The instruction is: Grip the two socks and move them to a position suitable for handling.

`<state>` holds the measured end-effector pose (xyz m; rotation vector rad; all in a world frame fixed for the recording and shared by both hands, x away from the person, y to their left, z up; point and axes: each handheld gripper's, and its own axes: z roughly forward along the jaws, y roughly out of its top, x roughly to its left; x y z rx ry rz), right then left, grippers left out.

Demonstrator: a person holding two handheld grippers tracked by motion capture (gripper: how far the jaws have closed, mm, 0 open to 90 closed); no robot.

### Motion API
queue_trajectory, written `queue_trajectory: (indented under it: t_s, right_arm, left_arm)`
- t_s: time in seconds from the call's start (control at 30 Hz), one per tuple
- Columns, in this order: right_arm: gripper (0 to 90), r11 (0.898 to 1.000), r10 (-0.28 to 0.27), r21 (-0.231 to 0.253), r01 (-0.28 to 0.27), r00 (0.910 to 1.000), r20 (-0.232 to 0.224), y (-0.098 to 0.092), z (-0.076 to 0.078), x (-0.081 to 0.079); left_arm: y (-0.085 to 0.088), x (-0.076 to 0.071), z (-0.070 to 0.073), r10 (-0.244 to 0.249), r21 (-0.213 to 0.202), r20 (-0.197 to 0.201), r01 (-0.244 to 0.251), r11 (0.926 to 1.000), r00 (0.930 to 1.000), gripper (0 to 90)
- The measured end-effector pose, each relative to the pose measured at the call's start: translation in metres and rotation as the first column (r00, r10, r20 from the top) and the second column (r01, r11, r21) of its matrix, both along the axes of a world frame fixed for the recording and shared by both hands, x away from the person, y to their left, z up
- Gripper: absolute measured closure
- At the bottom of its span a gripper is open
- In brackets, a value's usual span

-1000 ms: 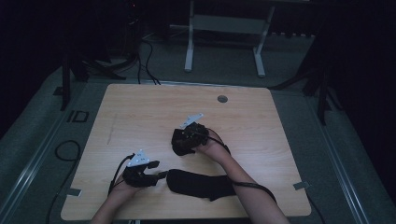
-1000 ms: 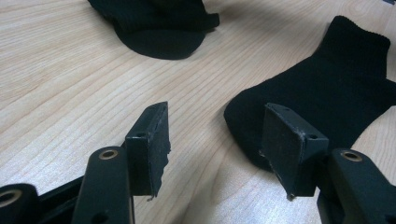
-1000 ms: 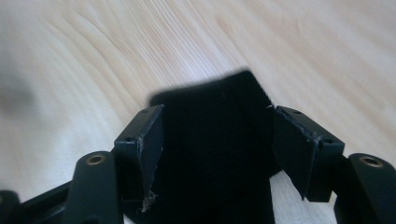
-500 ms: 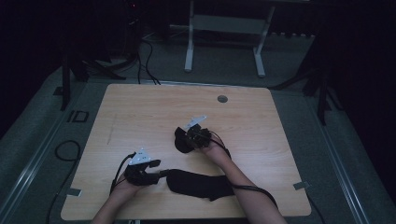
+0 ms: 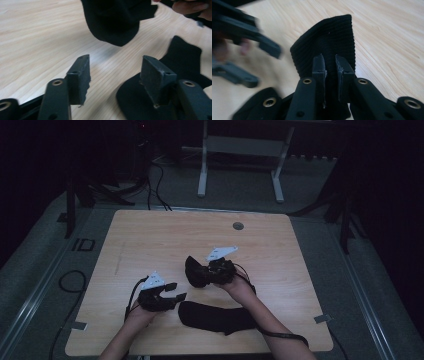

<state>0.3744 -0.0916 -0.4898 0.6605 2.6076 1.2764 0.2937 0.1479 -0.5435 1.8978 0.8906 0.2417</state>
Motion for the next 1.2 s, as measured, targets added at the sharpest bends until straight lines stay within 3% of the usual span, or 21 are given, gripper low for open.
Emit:
queue_trajectory:
  t_s: [0.2, 0.5, 0.57, 0.63, 0.67, 0.9, 1.2]
  right_arm:
    - [79.7, 0.998, 0.045, 0.046, -0.046, 0.9988, 0.019, -0.012, 0.02, -0.019]
    - [79.6, 0.995, 0.058, 0.074, -0.06, 0.998, 0.025, -0.021, 0.025, -0.027]
    - [79.6, 0.996, 0.052, 0.075, -0.054, 0.9983, 0.027, -0.023, 0.025, -0.026]
    - [79.5, 0.996, 0.043, 0.08, -0.045, 0.9988, 0.024, -0.026, 0.024, -0.025]
    - [79.5, 0.996, 0.04, 0.083, -0.041, 0.999, 0.02, -0.027, 0.023, -0.025]
    - [79.0, 0.996, 0.001, 0.087, -0.002, 0.9998, 0.02, -0.041, 0.018, -0.022]
    - [79.0, 0.993, -0.031, 0.111, 0.029, 0.9994, 0.015, -0.06, 0.012, -0.023]
  left_arm:
    - [-0.014, 0.005, 0.005, -0.071, -0.045, 0.013, 0.071, 0.9965, 0.9974, 37.0]
    - [-0.033, 0.016, 0.013, -0.125, -0.082, 0.023, 0.127, 0.9885, 0.9919, 35.7]
    - [-0.036, 0.016, 0.015, -0.124, -0.085, 0.042, 0.127, 0.9882, 0.9914, 55.4]
    - [-0.039, 0.016, 0.016, -0.094, -0.059, 0.054, 0.097, 0.9935, 0.9941, 79.6]
    - [-0.04, 0.016, 0.017, -0.087, -0.054, 0.05, 0.089, 0.9945, 0.995, 82.6]
    - [-0.041, 0.017, 0.023, -0.069, -0.018, 0.037, 0.069, 0.9974, 0.997, 85.3]
    - [-0.047, 0.017, 0.027, -0.085, 0.02, 0.034, 0.084, 0.9962, 0.9958, 85.3]
